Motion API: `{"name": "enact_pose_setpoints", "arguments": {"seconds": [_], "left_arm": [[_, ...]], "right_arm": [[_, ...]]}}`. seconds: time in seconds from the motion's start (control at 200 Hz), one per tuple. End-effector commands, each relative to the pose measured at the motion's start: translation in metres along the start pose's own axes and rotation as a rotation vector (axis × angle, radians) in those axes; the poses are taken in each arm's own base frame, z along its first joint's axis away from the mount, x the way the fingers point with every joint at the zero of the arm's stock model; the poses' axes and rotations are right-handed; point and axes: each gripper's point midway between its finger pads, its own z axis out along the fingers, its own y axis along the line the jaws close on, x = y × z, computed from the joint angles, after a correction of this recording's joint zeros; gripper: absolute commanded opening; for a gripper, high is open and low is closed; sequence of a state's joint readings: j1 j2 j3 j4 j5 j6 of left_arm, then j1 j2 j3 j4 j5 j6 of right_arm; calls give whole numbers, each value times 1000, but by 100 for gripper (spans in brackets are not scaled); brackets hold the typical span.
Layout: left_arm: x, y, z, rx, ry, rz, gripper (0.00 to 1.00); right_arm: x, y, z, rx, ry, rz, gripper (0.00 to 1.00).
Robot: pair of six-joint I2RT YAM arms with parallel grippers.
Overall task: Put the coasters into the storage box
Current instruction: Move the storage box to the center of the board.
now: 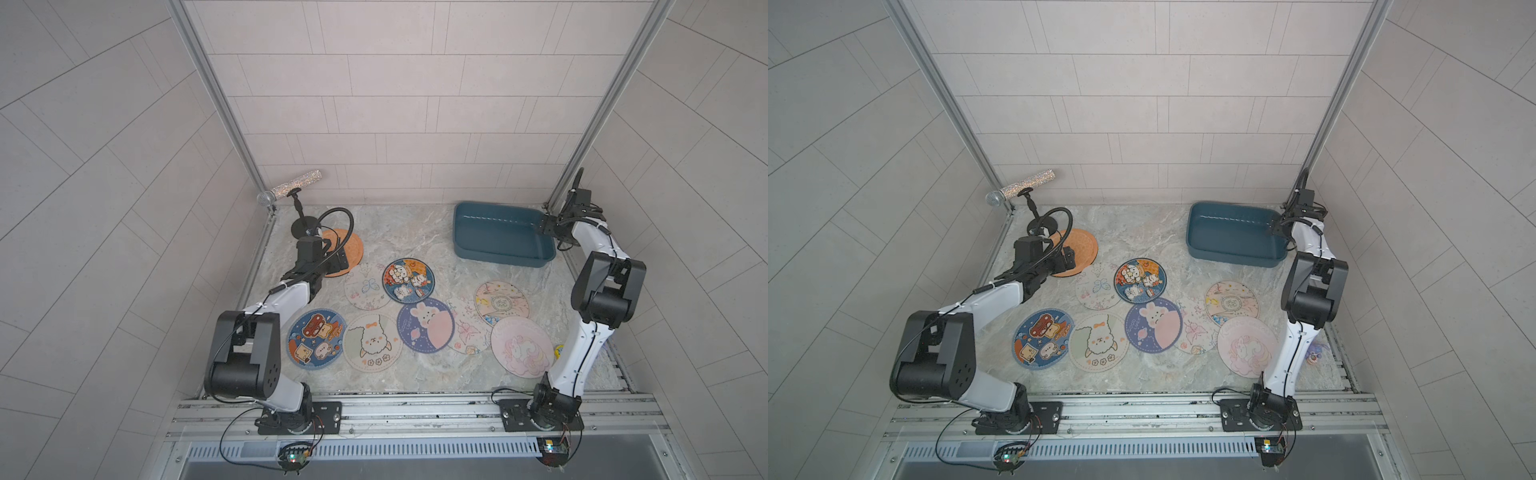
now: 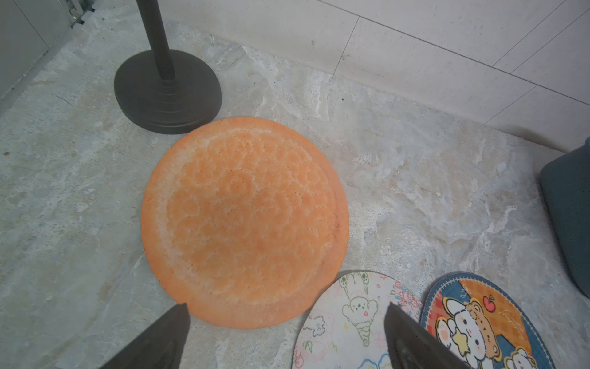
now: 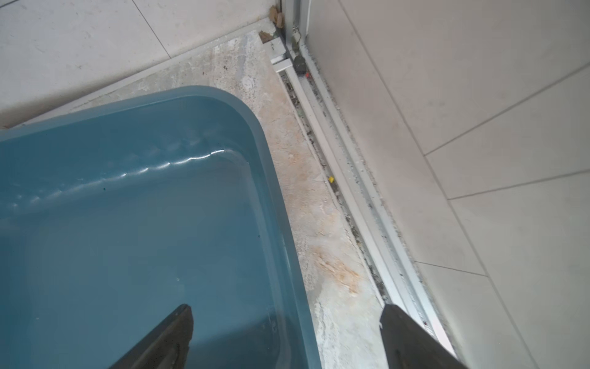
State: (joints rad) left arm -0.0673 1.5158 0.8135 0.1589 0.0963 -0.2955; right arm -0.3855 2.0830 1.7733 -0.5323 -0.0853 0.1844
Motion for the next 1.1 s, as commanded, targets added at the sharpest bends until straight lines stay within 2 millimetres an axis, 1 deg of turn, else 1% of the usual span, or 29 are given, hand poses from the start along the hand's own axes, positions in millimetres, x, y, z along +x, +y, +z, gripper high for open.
{"name": "enact_pose_setpoints", "arguments": {"seconds": [0.0,0.11,0.215,0.36,0.44,0.6,0.73,0.911,1.091], "left_arm": [[-5,-8,2,22,-2,0,100],[-5,-10,3,27,2,4,100],[-3,-11,5,28,11,6,100],[-2,-10,6,23,16,10,100],[-2,-11,7,24,17,9,100],[-1,-12,8,27,22,8,100],[-1,-12,8,27,22,8,100],[1,-11,9,20,29,11,100],[3,-12,9,17,38,14,100]], "right_arm": [[8,-13,10,-69,52,74,91],[8,-22,20,-131,53,156,84],[12,-23,26,-132,70,156,83],[20,-20,37,-147,92,167,81],[24,-17,42,-171,103,175,78],[28,-9,47,-198,112,177,73],[26,-6,48,-217,110,184,63],[27,2,47,-230,111,166,54],[28,10,46,-242,113,148,34]]}}
